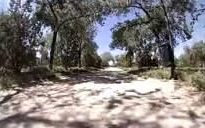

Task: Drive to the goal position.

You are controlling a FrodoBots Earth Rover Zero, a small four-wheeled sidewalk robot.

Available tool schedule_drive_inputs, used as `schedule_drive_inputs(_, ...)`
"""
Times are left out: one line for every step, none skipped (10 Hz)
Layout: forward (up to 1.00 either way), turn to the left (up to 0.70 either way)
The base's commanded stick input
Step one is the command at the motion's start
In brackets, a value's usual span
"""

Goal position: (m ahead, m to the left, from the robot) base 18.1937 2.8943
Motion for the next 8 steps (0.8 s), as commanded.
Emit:
schedule_drive_inputs(0.70, 0.01)
schedule_drive_inputs(0.70, 0.01)
schedule_drive_inputs(0.70, 0.01)
schedule_drive_inputs(0.70, 0.01)
schedule_drive_inputs(0.70, 0.01)
schedule_drive_inputs(0.70, 0.01)
schedule_drive_inputs(0.70, 0.01)
schedule_drive_inputs(0.70, 0.01)
